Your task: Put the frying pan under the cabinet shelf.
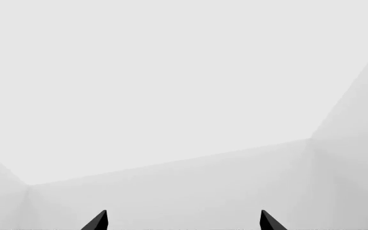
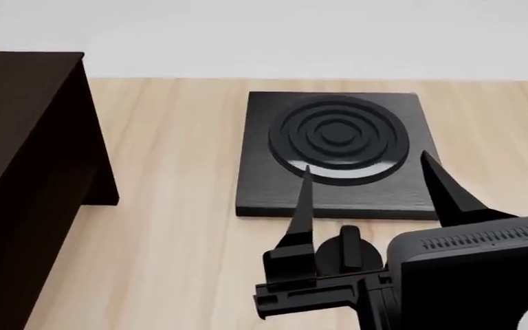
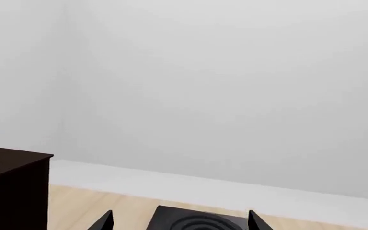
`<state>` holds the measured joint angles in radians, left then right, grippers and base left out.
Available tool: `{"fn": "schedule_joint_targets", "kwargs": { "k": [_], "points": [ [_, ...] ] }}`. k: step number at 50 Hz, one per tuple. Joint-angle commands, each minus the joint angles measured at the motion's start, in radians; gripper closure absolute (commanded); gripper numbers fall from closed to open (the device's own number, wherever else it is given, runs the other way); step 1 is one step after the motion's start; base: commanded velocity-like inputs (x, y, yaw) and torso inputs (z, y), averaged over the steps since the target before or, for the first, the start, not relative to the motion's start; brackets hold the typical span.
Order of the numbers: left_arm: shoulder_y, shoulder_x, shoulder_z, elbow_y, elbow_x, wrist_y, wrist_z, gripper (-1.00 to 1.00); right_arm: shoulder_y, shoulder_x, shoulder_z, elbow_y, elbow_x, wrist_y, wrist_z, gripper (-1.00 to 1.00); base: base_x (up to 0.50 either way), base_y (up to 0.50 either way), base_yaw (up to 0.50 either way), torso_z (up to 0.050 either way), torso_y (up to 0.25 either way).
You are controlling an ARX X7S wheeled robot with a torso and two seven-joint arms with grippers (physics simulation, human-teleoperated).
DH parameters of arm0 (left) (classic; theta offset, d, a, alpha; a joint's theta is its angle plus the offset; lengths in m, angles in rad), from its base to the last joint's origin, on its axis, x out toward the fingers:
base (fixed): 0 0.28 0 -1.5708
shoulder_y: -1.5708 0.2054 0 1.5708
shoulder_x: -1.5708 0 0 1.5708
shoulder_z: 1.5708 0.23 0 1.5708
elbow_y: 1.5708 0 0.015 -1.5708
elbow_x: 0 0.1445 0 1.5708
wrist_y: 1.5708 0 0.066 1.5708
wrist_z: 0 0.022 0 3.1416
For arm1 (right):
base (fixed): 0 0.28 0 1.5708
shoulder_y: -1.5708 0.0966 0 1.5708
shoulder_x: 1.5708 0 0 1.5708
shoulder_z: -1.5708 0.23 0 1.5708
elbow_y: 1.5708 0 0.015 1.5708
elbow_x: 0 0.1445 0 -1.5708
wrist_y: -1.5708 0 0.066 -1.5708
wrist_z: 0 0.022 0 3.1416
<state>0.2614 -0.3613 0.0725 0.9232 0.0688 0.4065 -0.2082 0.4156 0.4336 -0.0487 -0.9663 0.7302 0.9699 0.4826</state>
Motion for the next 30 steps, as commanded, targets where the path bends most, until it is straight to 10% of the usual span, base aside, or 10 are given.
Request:
{"fn": "schedule_joint_targets", "kwargs": {
  "k": [1, 30],
  "points": [
    [-0.001, -0.003, 0.001, -0.001, -0.004, 0.000, -0.005, -1.00, -0.008, 0.003, 0.002, 0.004, 0.006, -0.020, 0.006, -1.00, 0.00, 0.00, 0.00, 0.000, 0.000],
    [0.000, -0.006, -0.001, -0.021, 0.031, 0.002, -0.017, -1.00, 0.007, 0.018, -0.029, 0.006, 0.021, -0.025, 0.027, -1.00, 0.00, 0.00, 0.00, 0.000, -0.015]
  ]
}}
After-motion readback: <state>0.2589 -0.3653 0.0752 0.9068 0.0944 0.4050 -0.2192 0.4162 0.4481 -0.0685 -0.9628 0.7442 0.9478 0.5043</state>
